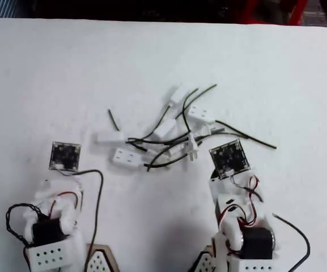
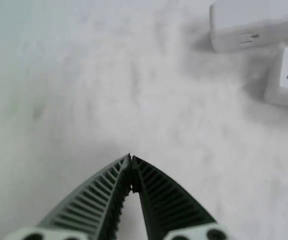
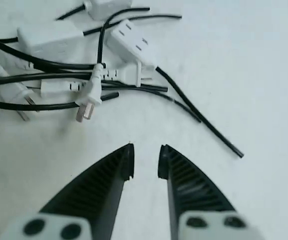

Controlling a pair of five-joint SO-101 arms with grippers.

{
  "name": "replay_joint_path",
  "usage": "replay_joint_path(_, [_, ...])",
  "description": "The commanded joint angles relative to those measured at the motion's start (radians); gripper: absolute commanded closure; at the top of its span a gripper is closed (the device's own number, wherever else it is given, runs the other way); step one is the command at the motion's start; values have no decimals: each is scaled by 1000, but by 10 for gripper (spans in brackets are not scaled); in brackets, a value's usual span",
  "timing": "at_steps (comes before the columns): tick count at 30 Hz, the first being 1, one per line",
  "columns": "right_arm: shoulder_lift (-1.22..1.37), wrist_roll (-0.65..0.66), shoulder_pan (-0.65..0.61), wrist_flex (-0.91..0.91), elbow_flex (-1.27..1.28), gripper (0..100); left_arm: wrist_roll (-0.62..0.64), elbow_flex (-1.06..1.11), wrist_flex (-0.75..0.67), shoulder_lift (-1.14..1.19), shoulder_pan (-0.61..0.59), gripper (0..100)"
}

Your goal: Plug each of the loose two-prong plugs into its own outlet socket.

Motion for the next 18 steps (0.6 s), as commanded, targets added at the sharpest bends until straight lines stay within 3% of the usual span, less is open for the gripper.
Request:
replay_joint_path(1, [150,9,-50,-4,-133,908,-41,-43,2,-13,-5,976])
replay_joint_path(11, [895,-8,-153,-2,-548,908,-152,-44,5,-13,-5,976])
replay_joint_path(18, [1270,-166,-185,-1,-787,904,-103,-121,5,-13,62,973])
